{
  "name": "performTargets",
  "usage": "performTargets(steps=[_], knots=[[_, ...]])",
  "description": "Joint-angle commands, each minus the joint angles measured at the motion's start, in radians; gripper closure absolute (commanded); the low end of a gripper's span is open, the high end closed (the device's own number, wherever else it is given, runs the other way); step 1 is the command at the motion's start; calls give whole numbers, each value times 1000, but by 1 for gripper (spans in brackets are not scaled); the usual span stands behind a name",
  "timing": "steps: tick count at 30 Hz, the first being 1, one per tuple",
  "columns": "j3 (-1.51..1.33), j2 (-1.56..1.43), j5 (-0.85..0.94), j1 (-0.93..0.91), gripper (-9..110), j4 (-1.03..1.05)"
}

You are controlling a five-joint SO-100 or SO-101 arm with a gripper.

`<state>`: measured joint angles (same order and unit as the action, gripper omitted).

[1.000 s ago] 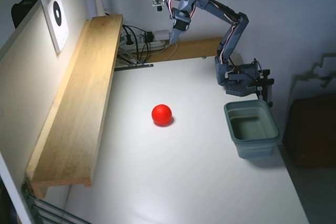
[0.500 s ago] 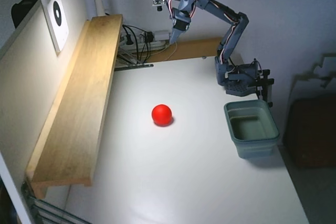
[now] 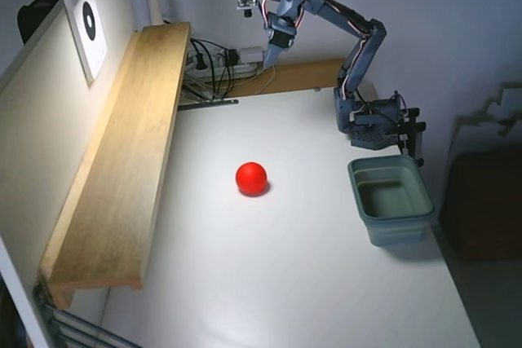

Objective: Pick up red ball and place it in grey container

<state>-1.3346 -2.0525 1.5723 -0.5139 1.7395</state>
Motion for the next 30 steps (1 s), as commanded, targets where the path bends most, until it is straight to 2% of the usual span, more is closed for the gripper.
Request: performTargets(steps=[1,27,28,30], knots=[[12,-29,-2,-10,104,6],[12,-29,-2,-10,104,6],[12,-29,-2,-10,63,6],[12,-29,-2,-10,63,6]])
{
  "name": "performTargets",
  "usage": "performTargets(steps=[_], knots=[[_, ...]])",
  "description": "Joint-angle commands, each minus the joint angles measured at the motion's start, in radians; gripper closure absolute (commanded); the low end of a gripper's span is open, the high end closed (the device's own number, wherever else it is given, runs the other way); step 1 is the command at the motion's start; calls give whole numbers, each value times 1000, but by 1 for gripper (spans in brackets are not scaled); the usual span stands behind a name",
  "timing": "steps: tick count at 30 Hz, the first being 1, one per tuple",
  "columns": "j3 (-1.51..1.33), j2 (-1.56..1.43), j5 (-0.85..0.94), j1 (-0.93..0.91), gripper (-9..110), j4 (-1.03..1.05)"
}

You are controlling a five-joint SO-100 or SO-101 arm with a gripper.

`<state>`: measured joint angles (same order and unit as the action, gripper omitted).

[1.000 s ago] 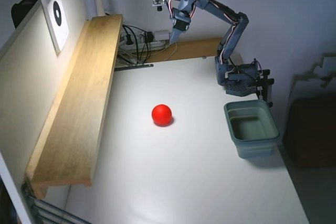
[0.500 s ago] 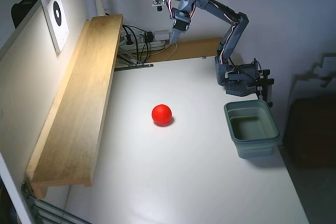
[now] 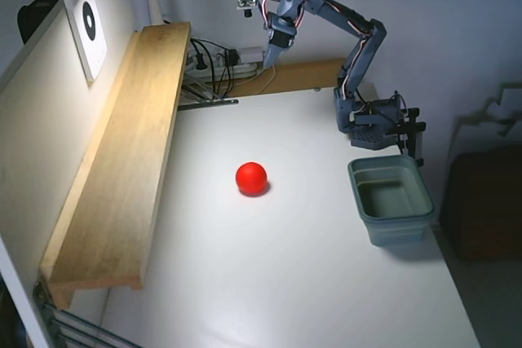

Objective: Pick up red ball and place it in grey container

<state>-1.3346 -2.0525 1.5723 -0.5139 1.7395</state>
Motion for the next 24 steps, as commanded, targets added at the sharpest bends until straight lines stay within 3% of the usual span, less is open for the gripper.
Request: performTargets(steps=[1,17,24], knots=[[12,-29,-2,-10,63,6],[12,-29,-2,2,63,6],[12,-29,-2,172,63,6]])
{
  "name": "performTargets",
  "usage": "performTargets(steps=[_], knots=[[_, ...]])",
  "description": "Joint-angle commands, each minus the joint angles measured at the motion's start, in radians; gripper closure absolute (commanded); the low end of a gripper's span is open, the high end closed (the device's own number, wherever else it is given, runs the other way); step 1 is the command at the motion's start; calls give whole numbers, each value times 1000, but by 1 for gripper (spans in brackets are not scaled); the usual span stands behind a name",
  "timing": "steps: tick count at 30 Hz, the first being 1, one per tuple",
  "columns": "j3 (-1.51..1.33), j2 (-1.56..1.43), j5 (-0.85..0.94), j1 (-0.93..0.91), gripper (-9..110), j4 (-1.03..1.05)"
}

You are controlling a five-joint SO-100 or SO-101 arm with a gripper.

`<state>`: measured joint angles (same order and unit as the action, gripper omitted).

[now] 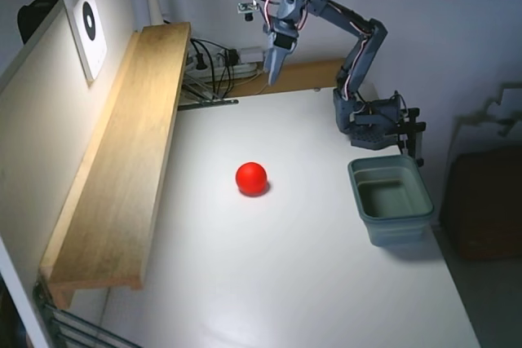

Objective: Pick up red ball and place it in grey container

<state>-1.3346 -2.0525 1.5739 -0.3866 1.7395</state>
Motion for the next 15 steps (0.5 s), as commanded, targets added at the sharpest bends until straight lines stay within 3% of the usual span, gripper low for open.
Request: performTargets(steps=[1,8,15], knots=[[12,-29,-3,77,63,6],[12,-29,-3,262,63,6],[12,-29,-3,264,63,6]])
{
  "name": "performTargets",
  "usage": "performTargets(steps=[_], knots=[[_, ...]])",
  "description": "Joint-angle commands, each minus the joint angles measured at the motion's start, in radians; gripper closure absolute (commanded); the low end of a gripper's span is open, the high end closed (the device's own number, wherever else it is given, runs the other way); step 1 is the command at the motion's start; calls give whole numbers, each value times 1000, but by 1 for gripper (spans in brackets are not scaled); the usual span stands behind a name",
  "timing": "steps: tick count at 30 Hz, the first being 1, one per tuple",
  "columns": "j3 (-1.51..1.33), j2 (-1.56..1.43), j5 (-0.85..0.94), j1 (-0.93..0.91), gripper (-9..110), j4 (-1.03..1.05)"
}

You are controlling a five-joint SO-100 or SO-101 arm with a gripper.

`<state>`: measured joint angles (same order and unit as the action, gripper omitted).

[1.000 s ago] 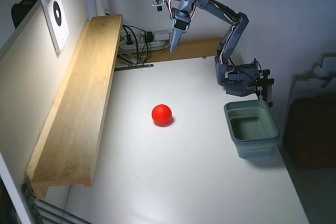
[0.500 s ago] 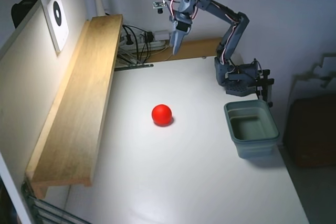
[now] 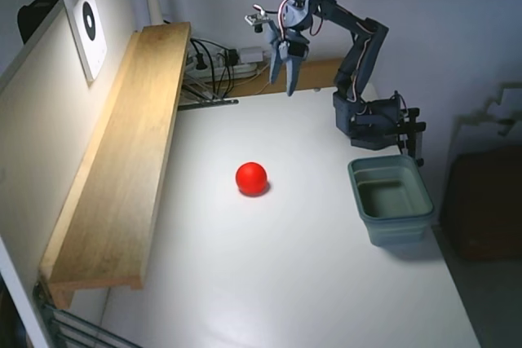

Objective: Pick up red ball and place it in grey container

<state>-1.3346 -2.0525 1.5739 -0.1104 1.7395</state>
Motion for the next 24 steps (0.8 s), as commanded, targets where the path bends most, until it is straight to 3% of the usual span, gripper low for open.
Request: performTargets(steps=[1,24], knots=[[12,-29,-3,-12,63,6],[145,232,-3,-12,63,-62]])
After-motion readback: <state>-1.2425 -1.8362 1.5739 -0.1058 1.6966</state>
